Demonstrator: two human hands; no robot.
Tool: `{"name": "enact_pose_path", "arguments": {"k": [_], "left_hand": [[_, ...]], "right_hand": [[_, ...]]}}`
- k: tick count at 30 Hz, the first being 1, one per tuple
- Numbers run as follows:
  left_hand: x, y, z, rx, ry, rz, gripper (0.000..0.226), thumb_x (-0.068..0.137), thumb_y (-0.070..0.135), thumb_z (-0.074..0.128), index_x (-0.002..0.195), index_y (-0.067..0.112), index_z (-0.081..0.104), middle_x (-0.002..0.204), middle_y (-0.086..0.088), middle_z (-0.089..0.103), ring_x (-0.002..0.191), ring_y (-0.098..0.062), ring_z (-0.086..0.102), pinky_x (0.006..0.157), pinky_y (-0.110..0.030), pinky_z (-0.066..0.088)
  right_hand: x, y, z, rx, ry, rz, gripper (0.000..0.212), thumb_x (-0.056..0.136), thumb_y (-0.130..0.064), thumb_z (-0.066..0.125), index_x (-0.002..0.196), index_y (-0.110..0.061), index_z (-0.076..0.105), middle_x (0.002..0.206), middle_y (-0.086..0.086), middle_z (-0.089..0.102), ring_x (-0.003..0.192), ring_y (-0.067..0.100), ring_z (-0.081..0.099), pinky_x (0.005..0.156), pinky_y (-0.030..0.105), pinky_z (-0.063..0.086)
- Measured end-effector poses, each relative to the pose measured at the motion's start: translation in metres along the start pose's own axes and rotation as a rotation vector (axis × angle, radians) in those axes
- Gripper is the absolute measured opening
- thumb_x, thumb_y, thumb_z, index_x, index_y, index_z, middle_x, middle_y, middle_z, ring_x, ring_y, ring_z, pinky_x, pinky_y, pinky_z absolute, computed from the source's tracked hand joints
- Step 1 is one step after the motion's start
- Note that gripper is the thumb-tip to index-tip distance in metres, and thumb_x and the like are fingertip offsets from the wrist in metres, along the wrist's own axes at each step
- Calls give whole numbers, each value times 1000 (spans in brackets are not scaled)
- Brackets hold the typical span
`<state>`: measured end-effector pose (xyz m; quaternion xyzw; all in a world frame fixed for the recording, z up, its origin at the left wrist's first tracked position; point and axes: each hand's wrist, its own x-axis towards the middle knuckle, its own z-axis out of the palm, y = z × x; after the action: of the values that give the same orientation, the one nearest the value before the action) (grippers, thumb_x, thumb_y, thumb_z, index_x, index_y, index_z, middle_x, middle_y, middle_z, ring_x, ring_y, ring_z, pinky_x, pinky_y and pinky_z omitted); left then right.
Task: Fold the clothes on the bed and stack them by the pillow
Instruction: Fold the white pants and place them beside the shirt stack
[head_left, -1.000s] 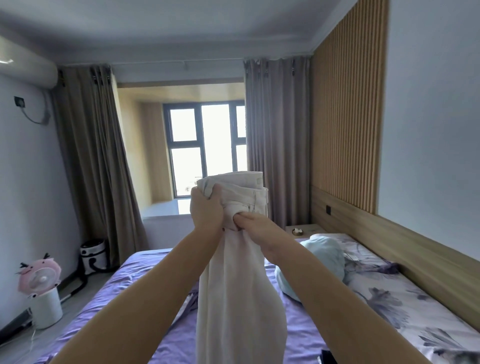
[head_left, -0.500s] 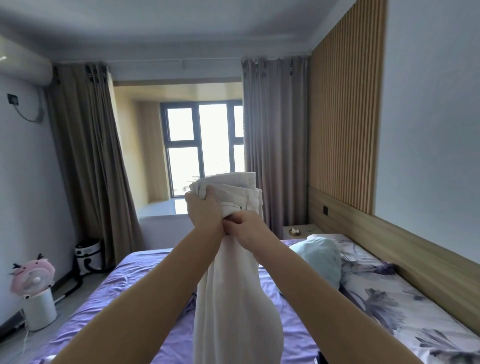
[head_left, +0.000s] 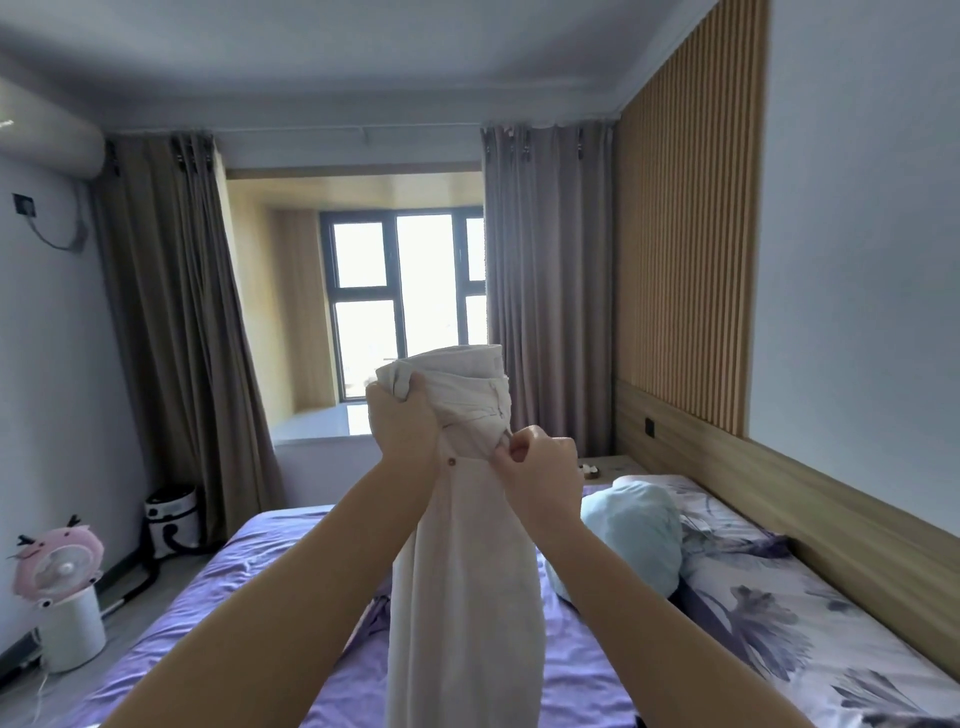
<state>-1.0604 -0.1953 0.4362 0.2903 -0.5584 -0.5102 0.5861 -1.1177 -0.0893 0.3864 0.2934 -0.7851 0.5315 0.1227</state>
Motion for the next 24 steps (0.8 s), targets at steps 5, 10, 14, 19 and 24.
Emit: {"name": "enact_pose_path", "arguments": {"k": [5,10,14,19,24], "left_hand": [[-7,0,6,-56,-100,11,21,91,20,53,73,19,42,66,3,37,60,-12,35,58,-25,33],[-15,4,7,-176,-243,88,24,82,20,57,69,22,37,72,-2,33,72,-17,33,66,-30,31],[-16,8,6,-214,-313,121,18,86,15,57,76,17,42,75,-3,34,77,-18,33,67,-31,31],[-3,25,2,-268,-399,45,14,78,26,63,83,14,58,89,-7,53,85,-22,51,83,-40,47],[-7,28,1,-312,-433,16,11,85,19,65,94,14,63,98,-9,61,93,-23,58,94,-44,48]], "right_hand": [[14,4,-3,-112,-69,130,16,85,-36,51,82,-21,57,77,-6,52,112,22,44,94,38,31],[25,6,-1,-6,-209,294,12,80,-33,59,78,-25,50,101,2,60,118,29,43,98,40,36],[35,8,2,23,-148,267,46,75,-31,69,113,-13,50,124,12,49,120,33,44,95,40,39],[34,6,0,346,-80,101,34,82,-29,66,109,-13,53,104,1,59,91,17,55,68,24,42],[40,2,-2,235,26,171,12,86,-27,57,91,-18,50,88,-2,56,92,24,57,88,39,45]]}}
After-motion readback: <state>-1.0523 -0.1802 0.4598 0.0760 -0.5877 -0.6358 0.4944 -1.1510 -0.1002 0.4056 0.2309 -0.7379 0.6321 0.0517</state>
